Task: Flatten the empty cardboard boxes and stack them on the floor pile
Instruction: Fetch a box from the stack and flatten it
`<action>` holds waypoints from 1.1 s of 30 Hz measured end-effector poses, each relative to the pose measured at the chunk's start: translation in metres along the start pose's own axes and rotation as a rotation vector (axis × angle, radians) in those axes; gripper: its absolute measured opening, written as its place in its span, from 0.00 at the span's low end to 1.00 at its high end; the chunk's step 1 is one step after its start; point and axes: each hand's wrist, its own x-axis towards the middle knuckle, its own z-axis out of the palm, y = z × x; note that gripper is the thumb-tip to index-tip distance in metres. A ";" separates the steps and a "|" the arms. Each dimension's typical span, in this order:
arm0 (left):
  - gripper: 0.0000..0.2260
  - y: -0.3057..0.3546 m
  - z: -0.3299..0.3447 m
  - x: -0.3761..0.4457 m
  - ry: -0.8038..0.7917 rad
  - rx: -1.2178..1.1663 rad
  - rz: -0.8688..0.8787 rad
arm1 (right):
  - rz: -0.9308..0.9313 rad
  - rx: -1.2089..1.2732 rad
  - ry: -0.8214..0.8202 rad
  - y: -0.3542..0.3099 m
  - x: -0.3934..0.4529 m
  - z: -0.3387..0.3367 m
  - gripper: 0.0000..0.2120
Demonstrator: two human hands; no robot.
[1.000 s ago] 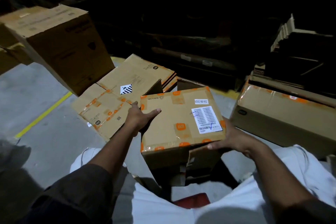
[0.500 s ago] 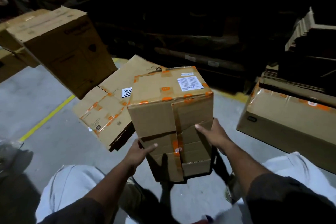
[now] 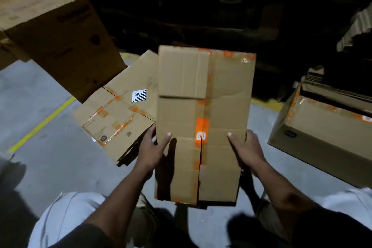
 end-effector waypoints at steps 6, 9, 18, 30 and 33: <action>0.34 0.000 0.000 0.022 -0.186 0.130 -0.012 | 0.031 0.059 -0.065 0.009 0.005 0.000 0.48; 0.44 -0.021 0.013 0.021 -0.348 0.361 -0.059 | 0.093 -0.148 -0.278 0.033 -0.003 0.018 0.50; 0.64 -0.093 0.051 -0.052 -0.756 1.022 -0.016 | -0.147 -0.872 -0.402 0.055 -0.033 0.060 0.42; 0.54 -0.087 0.033 -0.058 -0.664 1.166 0.194 | -0.322 -0.870 -0.368 0.032 -0.038 0.080 0.34; 0.39 -0.072 0.027 -0.056 -0.472 1.166 0.434 | -0.354 -0.776 -0.276 0.009 -0.028 0.071 0.33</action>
